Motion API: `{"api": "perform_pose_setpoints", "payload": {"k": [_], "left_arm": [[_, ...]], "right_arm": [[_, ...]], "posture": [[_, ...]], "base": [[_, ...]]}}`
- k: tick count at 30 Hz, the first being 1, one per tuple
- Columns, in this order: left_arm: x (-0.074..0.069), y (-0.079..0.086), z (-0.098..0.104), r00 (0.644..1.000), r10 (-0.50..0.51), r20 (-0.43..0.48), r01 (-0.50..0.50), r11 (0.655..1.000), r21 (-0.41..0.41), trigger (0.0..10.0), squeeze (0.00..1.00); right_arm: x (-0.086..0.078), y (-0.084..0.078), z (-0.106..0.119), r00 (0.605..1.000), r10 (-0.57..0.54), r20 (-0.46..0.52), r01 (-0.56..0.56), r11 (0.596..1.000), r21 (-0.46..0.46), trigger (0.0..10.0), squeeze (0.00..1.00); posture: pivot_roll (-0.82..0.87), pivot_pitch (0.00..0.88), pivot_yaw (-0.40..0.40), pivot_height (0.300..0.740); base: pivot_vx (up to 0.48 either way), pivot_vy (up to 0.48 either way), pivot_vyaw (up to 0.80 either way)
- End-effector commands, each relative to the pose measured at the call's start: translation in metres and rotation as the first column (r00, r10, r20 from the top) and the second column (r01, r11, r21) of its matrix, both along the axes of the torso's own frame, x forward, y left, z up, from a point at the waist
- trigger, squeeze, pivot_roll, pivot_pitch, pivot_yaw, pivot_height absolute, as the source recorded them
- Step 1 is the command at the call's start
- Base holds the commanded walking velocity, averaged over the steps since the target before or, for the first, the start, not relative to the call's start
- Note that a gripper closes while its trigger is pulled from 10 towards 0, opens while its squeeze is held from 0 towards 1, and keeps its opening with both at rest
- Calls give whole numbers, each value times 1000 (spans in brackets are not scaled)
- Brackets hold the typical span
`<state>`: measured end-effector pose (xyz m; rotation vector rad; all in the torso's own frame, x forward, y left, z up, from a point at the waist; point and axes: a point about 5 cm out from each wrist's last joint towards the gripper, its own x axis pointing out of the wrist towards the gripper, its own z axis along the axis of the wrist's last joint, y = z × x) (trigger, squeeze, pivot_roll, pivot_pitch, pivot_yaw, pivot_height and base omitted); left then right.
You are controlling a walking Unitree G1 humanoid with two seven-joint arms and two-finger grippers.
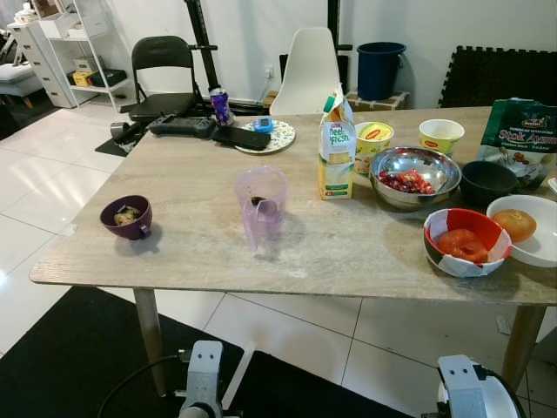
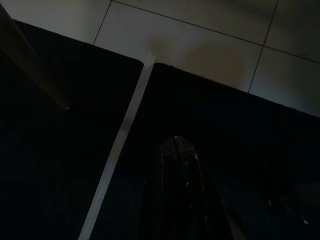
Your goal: Restocking fridge
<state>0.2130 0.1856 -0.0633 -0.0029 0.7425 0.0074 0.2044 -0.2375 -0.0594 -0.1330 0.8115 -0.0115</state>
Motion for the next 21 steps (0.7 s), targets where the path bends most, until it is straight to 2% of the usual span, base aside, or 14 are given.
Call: {"api": "perform_pose_setpoints", "payload": {"k": [1,21], "left_arm": [[-8,1,-5,999,1,-32,-1,1000,7,10000,0],[-6,-1,-4,1000,-7,-25,7,1000,7,10000,0]], "right_arm": [[-4,-1,-2,1000,-3,-12,3,1000,-2,10000,0],[-3,-2,-1,1000,-3,-9,3,1000,-7,10000,0]], "posture": [[-38,81,55,740],[-47,81,56,740]], "base": [[0,0,0],[0,0,0]]}}
